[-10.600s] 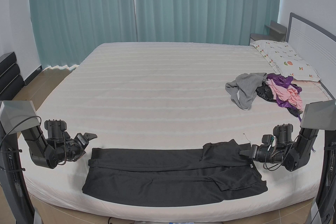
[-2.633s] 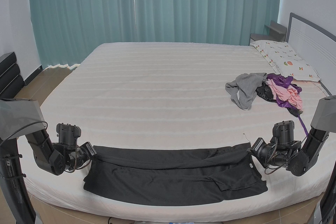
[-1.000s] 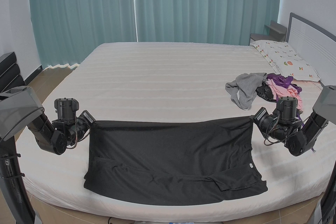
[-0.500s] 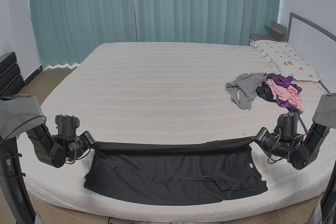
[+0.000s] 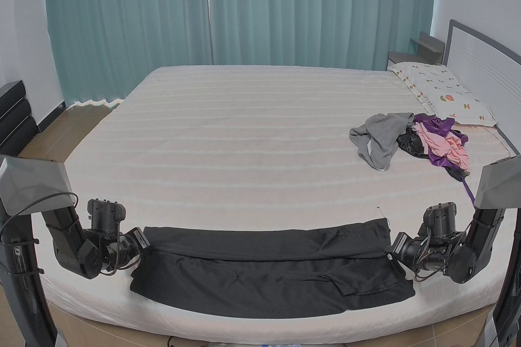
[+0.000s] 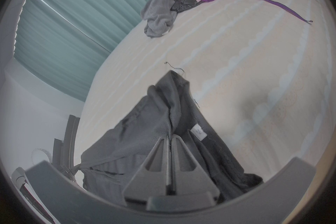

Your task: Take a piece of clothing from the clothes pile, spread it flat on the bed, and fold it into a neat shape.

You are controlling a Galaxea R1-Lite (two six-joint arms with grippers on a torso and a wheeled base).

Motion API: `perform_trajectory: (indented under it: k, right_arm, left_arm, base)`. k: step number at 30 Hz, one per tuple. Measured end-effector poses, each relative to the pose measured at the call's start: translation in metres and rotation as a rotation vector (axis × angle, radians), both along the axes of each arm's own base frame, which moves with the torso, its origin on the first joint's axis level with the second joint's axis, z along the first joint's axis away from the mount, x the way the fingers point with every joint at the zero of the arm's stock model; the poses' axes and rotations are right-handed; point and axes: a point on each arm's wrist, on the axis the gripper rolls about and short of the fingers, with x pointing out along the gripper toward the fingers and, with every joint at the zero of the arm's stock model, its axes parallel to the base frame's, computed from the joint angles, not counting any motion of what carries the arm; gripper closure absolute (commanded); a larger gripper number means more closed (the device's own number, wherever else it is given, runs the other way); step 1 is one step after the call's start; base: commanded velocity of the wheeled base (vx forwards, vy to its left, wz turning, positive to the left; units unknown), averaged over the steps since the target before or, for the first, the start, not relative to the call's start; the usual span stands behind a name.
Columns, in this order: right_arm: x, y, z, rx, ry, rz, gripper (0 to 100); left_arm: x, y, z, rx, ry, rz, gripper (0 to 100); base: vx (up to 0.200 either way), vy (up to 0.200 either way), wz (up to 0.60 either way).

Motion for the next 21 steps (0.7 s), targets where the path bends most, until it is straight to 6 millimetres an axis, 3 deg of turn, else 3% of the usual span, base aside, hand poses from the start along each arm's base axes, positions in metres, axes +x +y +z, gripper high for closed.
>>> perform_trajectory:
  k: [11, 12, 14, 15, 21]
  right_arm:
    - [-0.002, 0.000, -0.010, -0.011, 0.038, 0.004, 100]
    - [-0.003, 0.000, -0.009, -0.012, 0.038, 0.004, 100]
    - [-0.003, -0.001, -0.009, -0.012, 0.038, 0.003, 100]
    - [-0.003, -0.001, -0.009, -0.012, 0.037, 0.003, 0]
    - [-0.003, -0.003, -0.005, -0.011, 0.025, -0.002, 0]
  left_arm:
    - [-0.009, 0.000, -0.006, 0.014, 0.041, -0.014, 100]
    - [-0.010, 0.000, -0.006, 0.015, 0.043, -0.015, 0]
    - [-0.011, 0.000, -0.005, 0.014, 0.044, -0.015, 0]
    - [-0.011, 0.000, -0.004, 0.014, 0.044, -0.015, 0]
    - [-0.015, 0.000, -0.001, 0.010, 0.041, -0.020, 0]
  base:
    - [0.000, 0.000, 0.00]
    - [0.000, 0.000, 0.00]
    - [0.000, 0.000, 0.00]
    - [0.000, 0.000, 0.00]
    - [0.000, 0.000, 0.00]
